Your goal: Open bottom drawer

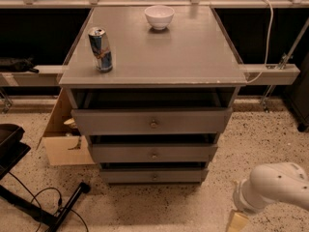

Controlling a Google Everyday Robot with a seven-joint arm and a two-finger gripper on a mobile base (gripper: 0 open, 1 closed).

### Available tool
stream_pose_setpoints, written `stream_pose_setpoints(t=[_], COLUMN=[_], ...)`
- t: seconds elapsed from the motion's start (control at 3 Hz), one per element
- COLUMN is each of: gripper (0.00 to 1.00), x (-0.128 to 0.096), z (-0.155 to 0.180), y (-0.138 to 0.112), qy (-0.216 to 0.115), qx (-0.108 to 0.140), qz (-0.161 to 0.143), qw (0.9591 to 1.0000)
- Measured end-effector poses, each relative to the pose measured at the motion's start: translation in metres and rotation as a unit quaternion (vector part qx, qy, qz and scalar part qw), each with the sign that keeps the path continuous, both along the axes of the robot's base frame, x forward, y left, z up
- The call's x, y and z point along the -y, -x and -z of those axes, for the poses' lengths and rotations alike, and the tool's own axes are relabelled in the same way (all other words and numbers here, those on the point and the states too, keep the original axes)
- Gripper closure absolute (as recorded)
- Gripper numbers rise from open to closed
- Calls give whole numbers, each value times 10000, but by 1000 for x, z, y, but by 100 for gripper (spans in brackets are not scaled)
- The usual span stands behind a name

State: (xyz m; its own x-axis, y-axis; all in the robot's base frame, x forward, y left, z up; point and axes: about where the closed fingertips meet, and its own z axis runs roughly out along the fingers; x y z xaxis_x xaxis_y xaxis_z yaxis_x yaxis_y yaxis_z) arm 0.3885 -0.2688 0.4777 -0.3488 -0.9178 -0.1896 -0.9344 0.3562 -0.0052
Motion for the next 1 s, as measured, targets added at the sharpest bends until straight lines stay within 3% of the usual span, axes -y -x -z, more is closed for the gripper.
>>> stream_pose_setpoints(t=[0.33, 0.67, 1.0], gripper=[0, 0, 0], x=[-22, -45, -51], z=[53, 83, 88], y=[-19, -38, -39], qy=[-278, -415, -460], qx=[333, 588, 602], qz=[-200, -459, -511], qw=[9989, 9963, 9958])
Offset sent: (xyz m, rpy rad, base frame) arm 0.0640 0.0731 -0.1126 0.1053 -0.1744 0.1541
